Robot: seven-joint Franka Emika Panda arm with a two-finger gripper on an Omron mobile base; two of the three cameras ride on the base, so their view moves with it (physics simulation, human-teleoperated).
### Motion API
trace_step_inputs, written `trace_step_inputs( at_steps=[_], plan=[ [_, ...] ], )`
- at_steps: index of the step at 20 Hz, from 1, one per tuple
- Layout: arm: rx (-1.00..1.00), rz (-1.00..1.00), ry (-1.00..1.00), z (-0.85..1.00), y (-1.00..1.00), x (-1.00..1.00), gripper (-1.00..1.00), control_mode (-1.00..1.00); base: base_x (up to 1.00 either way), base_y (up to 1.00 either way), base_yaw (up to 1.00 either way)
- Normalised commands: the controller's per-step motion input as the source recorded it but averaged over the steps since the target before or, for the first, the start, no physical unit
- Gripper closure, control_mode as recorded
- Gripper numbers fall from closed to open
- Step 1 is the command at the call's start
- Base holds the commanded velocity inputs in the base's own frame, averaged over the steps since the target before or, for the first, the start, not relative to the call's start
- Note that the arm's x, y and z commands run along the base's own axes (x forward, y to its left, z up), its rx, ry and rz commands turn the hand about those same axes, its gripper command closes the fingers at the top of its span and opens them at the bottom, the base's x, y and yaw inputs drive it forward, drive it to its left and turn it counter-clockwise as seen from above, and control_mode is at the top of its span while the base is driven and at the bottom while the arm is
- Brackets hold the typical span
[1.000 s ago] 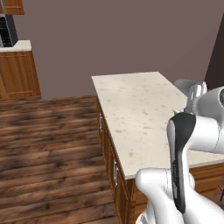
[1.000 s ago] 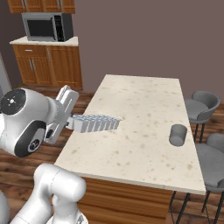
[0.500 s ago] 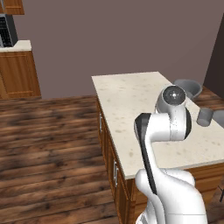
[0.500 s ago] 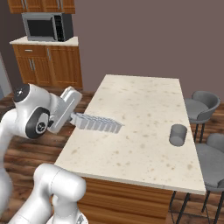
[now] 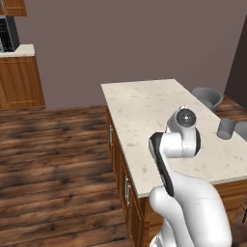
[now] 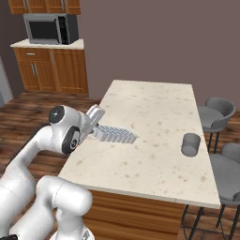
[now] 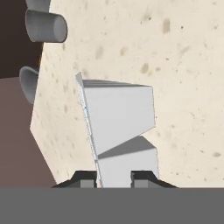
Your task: Open the freezer door, pick up the ice cube tray from the freezer, and place it on the dining counter.
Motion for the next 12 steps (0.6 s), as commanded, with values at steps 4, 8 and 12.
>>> trace_step_inputs(
  at_steps=[4, 8, 12],
  plan=[
    [0.09, 0.00, -0.01, -0.39, -0.44, 0.74, 1.00, -1.00, 0.00, 0.00, 0.00],
    [0.04, 0.00, 0.00, -0.36, -0.42, 0.71, 1.00, -1.00, 0.00, 0.00, 0.00],
    [0.02, 0.00, 0.00, -0.40, -0.35, 0.64, 1.00, -1.00, 0.00, 0.00, 0.00]
  ],
)
